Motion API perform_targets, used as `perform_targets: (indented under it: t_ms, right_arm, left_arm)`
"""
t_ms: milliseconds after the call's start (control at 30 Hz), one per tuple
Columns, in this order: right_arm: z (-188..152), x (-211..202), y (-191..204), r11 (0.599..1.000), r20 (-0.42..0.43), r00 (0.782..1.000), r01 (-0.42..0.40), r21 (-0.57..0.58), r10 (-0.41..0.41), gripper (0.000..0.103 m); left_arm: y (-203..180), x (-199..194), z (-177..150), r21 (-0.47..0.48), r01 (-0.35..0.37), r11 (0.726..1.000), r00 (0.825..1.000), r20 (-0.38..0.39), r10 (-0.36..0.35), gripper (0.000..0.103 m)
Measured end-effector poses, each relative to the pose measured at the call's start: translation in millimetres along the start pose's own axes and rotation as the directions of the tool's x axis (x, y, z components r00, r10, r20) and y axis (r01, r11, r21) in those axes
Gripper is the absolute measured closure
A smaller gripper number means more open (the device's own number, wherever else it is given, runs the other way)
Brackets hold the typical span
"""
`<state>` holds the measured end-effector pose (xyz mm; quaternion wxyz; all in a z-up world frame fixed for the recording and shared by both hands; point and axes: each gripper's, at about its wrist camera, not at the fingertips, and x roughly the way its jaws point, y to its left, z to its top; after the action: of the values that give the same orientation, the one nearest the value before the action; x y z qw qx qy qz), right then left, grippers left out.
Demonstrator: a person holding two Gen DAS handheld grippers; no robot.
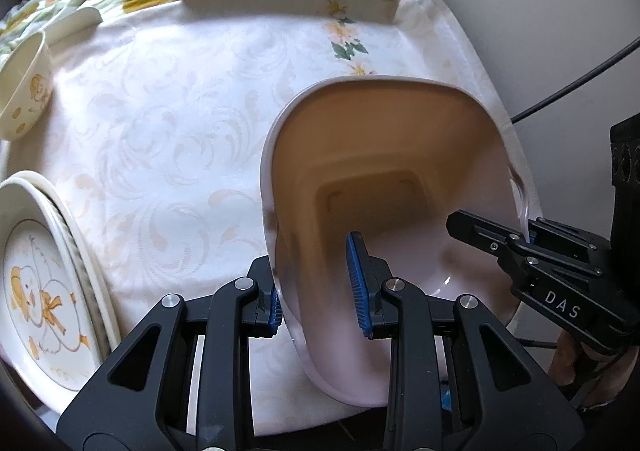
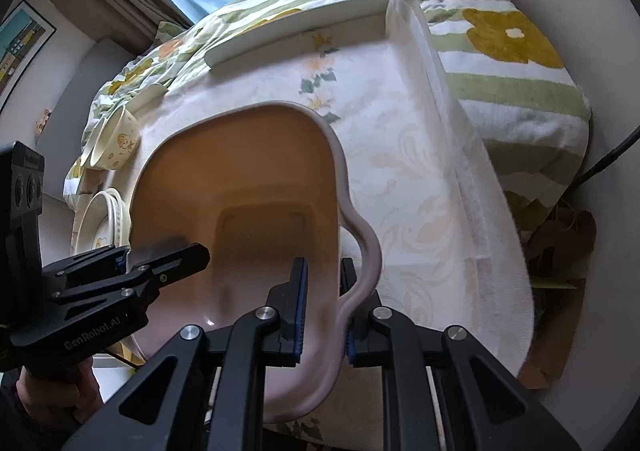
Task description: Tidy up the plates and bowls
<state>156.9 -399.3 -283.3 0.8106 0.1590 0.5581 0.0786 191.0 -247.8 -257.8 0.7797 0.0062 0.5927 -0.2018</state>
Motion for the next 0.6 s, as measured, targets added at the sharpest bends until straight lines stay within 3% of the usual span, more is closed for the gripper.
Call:
perform_targets:
  t_ms: [233,433,600]
  right_arm:
    - [-4.8,3.8,-8.0,1.0,0.002,1.0,-0.01,0.024,0.01,0.089]
    - [-5.8,3.4,-14.0,0.998,0.008,1.0,-0.028,0.054,0.028,0.089]
    - [-7.1,1.9,-21.0,0.994,0.012,0.999,-0.054,0.099,0.053,0.089]
  left_arm:
    - [-0.9,5.5,-0.5,0.014,-0.033,0.999,0.999,0.01,0.033,0.078]
    - [-9.3,14.3,-0.4,0.041,-0.116,0.992,0.993,0.012,0.116,0.078]
    - [-7.3,16.0,0.3,0.022,-0.103,0.994,0.995,0.01,0.102,0.077]
